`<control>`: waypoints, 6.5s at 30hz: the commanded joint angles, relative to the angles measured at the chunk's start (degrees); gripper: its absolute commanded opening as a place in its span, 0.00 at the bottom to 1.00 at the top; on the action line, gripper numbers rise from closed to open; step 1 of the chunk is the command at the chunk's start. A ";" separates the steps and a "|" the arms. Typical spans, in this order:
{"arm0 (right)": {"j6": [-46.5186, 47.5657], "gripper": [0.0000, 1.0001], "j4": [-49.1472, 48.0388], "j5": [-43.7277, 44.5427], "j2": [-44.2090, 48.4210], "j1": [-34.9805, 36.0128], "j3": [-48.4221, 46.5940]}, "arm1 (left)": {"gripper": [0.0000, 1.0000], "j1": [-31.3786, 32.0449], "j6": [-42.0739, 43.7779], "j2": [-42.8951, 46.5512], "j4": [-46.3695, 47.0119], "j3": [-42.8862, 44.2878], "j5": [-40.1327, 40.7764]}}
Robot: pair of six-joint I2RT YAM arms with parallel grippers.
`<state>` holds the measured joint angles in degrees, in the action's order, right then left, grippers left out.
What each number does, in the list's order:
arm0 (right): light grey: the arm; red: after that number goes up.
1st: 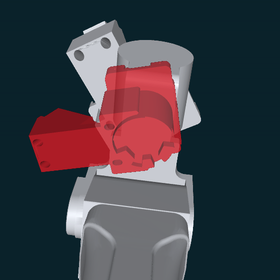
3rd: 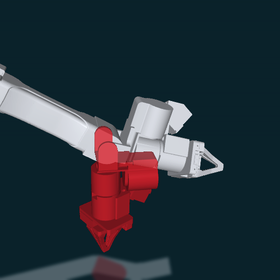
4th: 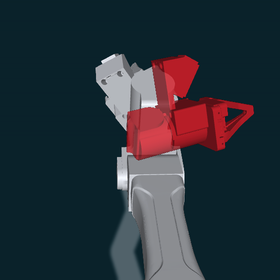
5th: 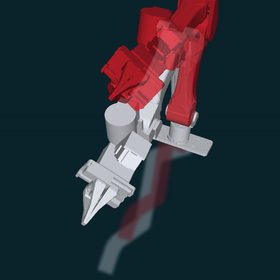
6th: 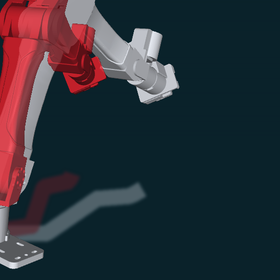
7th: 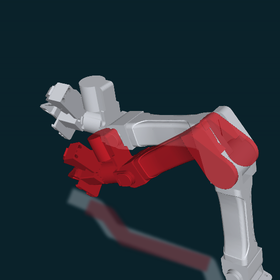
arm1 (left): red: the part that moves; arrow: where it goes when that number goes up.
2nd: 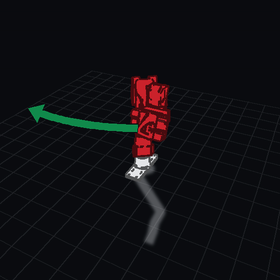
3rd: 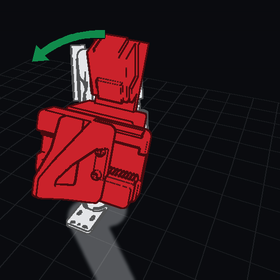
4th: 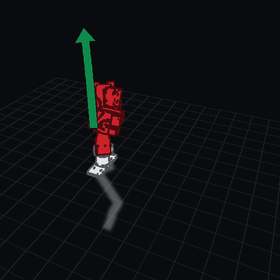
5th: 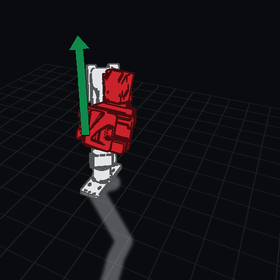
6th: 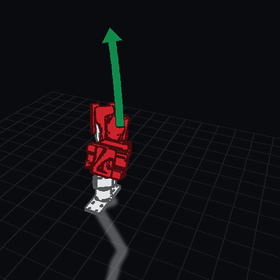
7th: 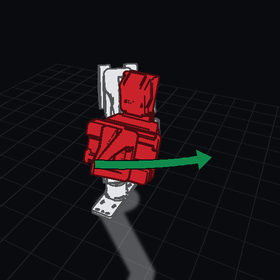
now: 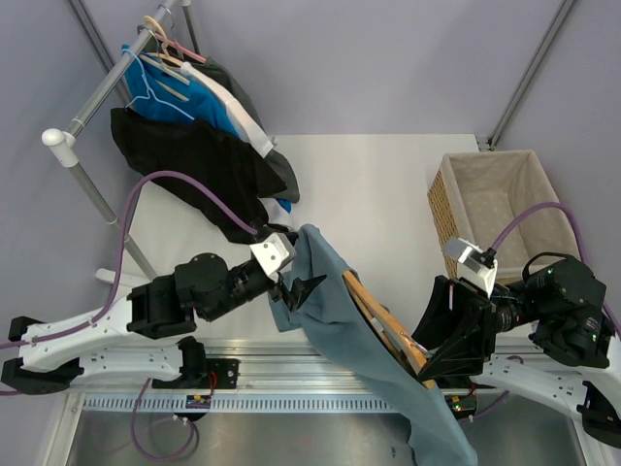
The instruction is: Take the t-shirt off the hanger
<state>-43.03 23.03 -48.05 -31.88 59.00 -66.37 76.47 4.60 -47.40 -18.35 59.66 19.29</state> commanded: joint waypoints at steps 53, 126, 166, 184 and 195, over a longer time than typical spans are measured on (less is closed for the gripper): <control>33.36 0.00 -22.41 54.02 -19.89 0.15 -14.48 | 0.00 -40.69 -22.71 -45.57 0.60 30.24 14.11; 34.15 0.00 -18.19 40.49 -17.78 0.06 -3.24 | 0.87 -38.15 -7.86 -21.33 -5.03 24.72 -72.02; 31.95 0.00 -20.47 37.59 -12.41 0.06 3.09 | 0.98 -37.71 -11.55 -8.50 -4.94 19.62 -75.19; 31.16 0.00 -24.87 36.72 -18.48 0.06 -1.31 | 0.74 -34.98 -10.49 -13.07 -4.85 19.09 -73.61; 30.90 0.00 -23.47 35.22 -18.75 0.06 -2.19 | 0.06 -33.31 -11.81 -16.59 -4.94 19.09 -69.66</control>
<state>-10.70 5.26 -11.94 -50.96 58.74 -65.36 42.46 -6.72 -63.57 -24.60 78.56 -54.59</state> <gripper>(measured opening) 0.215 0.160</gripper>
